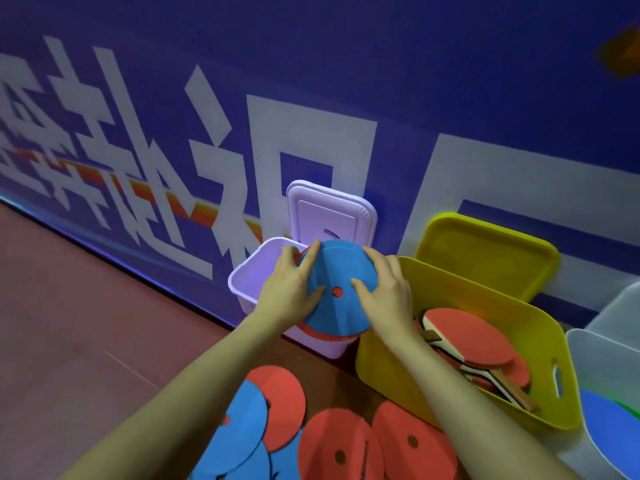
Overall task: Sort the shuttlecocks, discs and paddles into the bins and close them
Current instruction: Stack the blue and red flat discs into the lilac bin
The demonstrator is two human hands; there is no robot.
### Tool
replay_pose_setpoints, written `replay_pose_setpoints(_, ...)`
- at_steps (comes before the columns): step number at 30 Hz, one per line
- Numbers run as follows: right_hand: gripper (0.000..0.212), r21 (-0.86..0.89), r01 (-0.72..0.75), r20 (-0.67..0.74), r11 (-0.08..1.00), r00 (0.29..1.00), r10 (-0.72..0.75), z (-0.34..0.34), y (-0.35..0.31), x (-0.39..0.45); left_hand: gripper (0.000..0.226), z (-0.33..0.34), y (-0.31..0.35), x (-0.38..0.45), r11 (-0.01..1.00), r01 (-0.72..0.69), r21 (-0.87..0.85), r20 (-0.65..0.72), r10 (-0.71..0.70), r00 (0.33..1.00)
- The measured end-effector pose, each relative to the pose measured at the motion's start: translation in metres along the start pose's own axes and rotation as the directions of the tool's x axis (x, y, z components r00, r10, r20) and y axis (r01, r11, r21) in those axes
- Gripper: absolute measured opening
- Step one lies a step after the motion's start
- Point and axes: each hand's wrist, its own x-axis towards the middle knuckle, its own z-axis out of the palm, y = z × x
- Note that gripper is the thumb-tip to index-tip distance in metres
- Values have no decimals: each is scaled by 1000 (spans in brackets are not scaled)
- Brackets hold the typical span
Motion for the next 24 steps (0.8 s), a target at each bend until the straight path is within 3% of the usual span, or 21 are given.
replay_pose_setpoints(7,52,-59,-77,16,995,997,78,57,-7,37,80,12,-57,47,998,-59,-10,32,59,998)
replay_pose_setpoints(15,50,-141,-236,33,961,969,243,125,-2,55,79,41,-122,102,989,-144,-43,223,150,963)
replay_pose_setpoints(19,50,-195,-386,122,902,903,413,155,15,49,78,72,-144,119,986,-162,-26,403,159,901)
replay_pose_setpoints(24,54,-353,-490,298,797,748,592,185,39,34,80,113,-163,126,984,-180,-8,619,146,771)
